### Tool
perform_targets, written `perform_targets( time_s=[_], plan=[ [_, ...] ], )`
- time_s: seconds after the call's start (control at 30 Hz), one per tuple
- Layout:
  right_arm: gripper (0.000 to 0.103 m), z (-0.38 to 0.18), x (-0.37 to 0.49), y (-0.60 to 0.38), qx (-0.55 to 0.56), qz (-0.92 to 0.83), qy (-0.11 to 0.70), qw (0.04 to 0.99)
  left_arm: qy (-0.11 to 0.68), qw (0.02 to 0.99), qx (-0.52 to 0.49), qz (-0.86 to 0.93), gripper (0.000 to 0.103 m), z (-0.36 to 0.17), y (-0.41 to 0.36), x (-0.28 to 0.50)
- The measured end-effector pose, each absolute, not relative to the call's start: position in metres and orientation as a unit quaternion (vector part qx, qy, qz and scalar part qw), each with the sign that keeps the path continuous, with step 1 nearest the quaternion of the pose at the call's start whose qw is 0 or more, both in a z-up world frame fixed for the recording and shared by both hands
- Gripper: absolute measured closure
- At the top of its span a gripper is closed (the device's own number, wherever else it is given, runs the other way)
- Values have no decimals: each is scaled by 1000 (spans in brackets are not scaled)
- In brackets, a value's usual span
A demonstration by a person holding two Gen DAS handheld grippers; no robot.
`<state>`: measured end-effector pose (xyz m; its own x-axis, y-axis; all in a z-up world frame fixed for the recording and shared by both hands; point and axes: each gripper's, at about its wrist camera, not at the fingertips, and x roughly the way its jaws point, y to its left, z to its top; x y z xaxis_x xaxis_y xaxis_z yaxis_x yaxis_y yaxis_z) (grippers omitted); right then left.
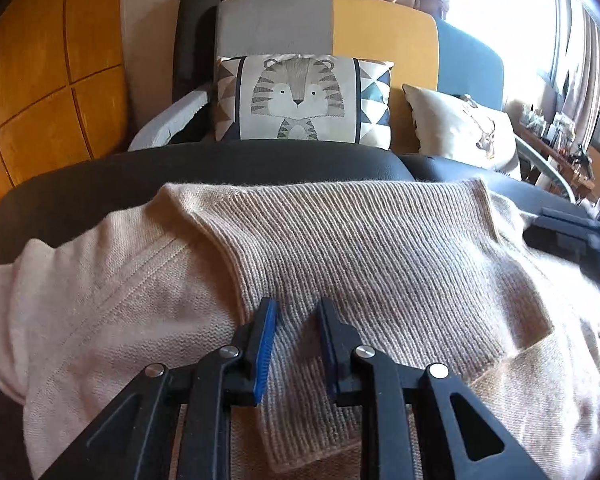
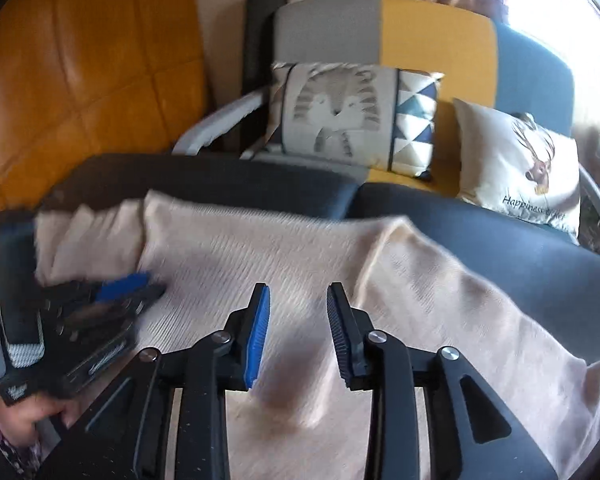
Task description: Fold clothes
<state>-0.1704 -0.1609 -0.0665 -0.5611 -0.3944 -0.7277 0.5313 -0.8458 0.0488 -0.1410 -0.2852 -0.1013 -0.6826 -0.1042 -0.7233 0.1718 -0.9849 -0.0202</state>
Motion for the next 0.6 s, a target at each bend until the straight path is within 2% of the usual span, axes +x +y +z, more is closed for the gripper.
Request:
perform_targets(
  time_s=[0.17, 0.27, 0.5, 0.6],
  plan=[
    [70, -105, -156, -173, 396, -873, 164, 233, 44, 70, 394, -915, 81, -98, -291, -138],
    [73, -111, -161, -148, 396, -879, 110, 242, 44, 53, 399, -914, 79, -96, -297, -138],
    [68, -115, -160, -153, 394, -878, 120, 244, 22, 60, 406, -912, 79, -86, -289, -119],
    [68, -98, -154, -134, 378, -885, 45, 266, 9, 60, 403, -913, 79, -91, -289, -114]
  ],
)
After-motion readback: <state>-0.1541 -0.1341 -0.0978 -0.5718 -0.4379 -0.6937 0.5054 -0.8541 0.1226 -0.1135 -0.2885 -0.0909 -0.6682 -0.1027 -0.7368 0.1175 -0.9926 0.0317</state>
